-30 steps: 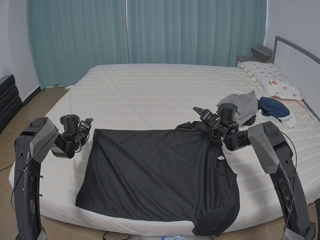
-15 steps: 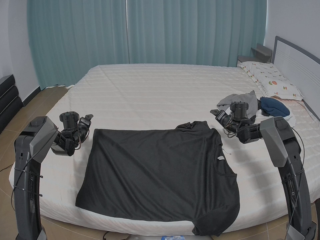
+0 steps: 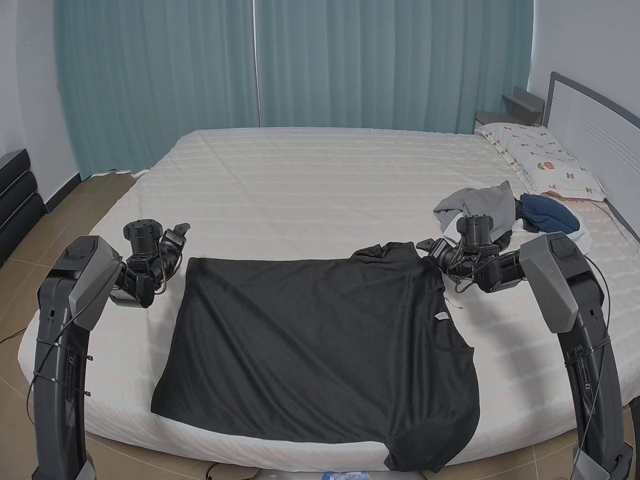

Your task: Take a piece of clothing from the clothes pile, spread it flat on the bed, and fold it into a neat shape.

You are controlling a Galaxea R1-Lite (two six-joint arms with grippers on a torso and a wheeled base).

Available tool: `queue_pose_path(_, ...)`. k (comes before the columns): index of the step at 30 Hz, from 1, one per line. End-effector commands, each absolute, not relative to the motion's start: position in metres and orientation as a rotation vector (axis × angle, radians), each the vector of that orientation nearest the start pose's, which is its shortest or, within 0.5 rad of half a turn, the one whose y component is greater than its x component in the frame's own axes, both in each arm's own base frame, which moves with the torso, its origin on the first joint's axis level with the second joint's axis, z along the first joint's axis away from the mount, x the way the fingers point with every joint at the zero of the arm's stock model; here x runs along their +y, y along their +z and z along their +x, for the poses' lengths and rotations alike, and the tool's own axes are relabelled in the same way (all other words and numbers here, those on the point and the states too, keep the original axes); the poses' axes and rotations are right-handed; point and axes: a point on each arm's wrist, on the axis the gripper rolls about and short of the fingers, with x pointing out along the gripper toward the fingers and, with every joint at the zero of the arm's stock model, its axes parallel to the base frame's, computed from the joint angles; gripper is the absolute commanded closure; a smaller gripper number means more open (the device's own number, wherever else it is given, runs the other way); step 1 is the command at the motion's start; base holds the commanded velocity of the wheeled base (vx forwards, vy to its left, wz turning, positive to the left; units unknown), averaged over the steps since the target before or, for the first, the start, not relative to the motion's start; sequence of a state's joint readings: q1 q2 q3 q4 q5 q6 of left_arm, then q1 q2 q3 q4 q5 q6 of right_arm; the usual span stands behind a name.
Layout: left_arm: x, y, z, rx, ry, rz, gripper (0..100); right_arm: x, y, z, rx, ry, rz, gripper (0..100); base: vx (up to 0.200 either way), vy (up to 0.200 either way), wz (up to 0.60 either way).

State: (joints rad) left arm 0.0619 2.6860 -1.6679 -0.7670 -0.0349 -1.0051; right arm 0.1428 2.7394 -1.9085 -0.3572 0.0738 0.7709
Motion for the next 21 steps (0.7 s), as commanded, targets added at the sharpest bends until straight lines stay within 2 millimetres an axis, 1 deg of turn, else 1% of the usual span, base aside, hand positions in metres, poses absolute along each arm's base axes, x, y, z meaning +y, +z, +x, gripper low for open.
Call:
queue_pose_path(1, 0.029, -0.016, 0.528, 0.226, 0.152, -0.981, 0, 0.075, -0.002, 0.532, 0.536, 0.009, 0.741, 0, 0.000, 0.000, 0.00)
queue_pose_path(3, 0.027, -0.018, 0.528, 0.231, 0.150, -0.963, 0, 0.070, 0.000, 0.523, 0.564, -0.001, 0.736, 0, 0.000, 0.000, 0.00)
queue_pose_path(4, 0.027, -0.018, 0.528, 0.231, 0.150, -0.963, 0, 0.070, 0.000, 0.523, 0.564, -0.001, 0.736, 0, 0.000, 0.000, 0.00)
queue_pose_path(5, 0.027, -0.018, 0.528, 0.231, 0.150, -0.959, 0, 0.066, -0.002, 0.513, 0.604, 0.008, 0.720, 0, 0.000, 0.000, 0.00)
queue_pose_path(6, 0.027, -0.018, 0.528, 0.231, 0.150, -0.959, 0, 0.065, -0.003, 0.512, 0.608, 0.009, 0.718, 0, 0.000, 0.000, 0.00)
queue_pose_path(7, 0.027, -0.018, 0.528, 0.231, 0.150, -0.959, 0, 0.057, -0.006, 0.503, 0.641, 0.032, 0.682, 0, 0.000, 0.000, 0.00)
queue_pose_path(10, 0.026, -0.019, 0.529, 0.234, 0.140, -0.958, 0, 0.052, -0.008, 0.494, 0.650, 0.046, 0.659, 0, 0.000, 0.000, 0.00)
queue_pose_path(14, 0.025, -0.022, 0.532, 0.236, 0.133, -0.951, 0, 0.051, -0.008, 0.485, 0.663, 0.095, 0.674, 0, 0.000, 0.000, 0.00)
queue_pose_path(21, 0.021, -0.024, 0.534, 0.266, 0.138, -0.939, 0, 0.052, -0.009, 0.484, 0.644, 0.115, 0.680, 0, 0.000, 0.000, 0.00)
